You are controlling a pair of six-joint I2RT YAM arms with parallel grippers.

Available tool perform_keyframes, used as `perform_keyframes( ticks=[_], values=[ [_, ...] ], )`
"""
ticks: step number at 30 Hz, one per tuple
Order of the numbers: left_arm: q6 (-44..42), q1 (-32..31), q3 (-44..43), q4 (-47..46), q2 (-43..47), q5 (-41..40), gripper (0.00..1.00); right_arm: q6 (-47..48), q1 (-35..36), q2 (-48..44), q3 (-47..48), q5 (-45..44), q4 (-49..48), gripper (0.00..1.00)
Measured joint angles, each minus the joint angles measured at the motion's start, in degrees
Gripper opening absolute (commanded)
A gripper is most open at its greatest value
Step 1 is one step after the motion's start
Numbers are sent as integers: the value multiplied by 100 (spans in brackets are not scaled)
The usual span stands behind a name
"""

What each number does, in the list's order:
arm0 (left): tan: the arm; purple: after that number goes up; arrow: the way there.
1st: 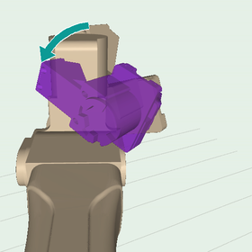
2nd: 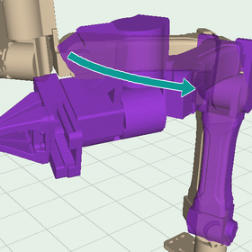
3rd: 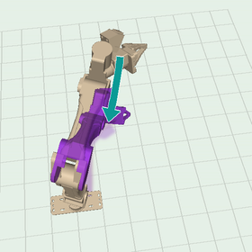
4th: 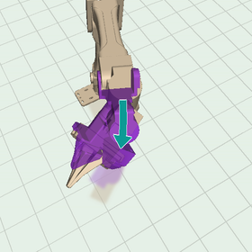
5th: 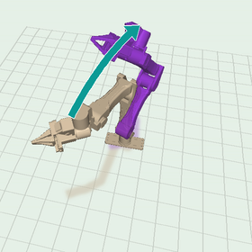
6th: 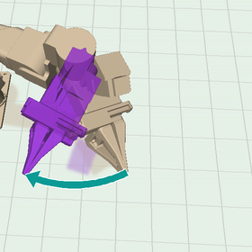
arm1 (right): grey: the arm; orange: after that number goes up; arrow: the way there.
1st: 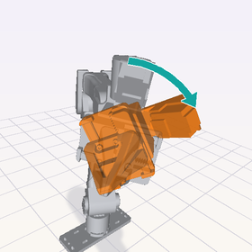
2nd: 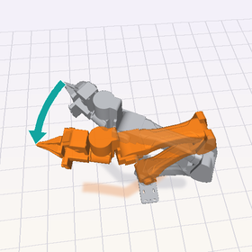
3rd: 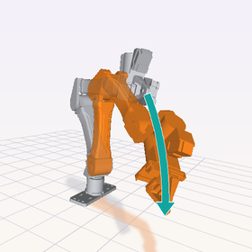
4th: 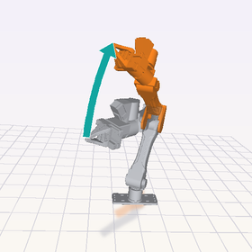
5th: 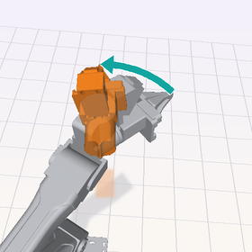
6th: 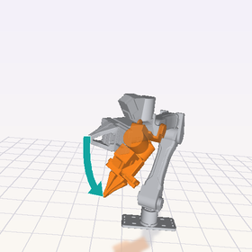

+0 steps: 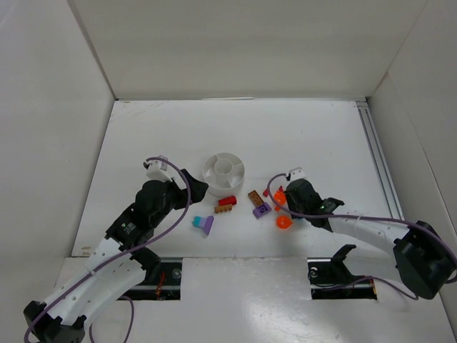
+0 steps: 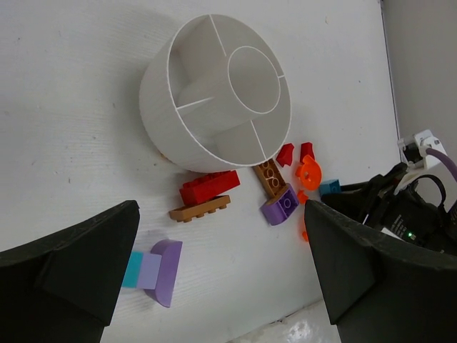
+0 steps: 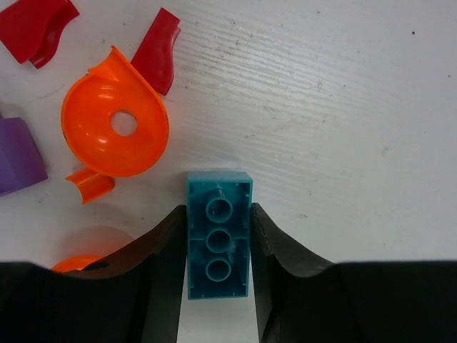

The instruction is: Sort the legos into containers by color

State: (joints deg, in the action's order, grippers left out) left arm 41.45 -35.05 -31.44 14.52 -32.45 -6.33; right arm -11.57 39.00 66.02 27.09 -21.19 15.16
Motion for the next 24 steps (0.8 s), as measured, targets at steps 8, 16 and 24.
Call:
perform_keyframes(
  ticks=[8, 16, 24],
  values=[
    [0, 0, 0, 37, 35, -52, 100, 1003, -42, -402, -28, 402, -625, 26],
    [-2, 0, 0, -15, 55, -61, 100, 3128, -42, -498, 146, 2402, -3289, 28],
    [-9, 0, 0, -203, -61, -61, 100, 3722, -42, 1353, 918, 4570, -5897, 29]
  ],
)
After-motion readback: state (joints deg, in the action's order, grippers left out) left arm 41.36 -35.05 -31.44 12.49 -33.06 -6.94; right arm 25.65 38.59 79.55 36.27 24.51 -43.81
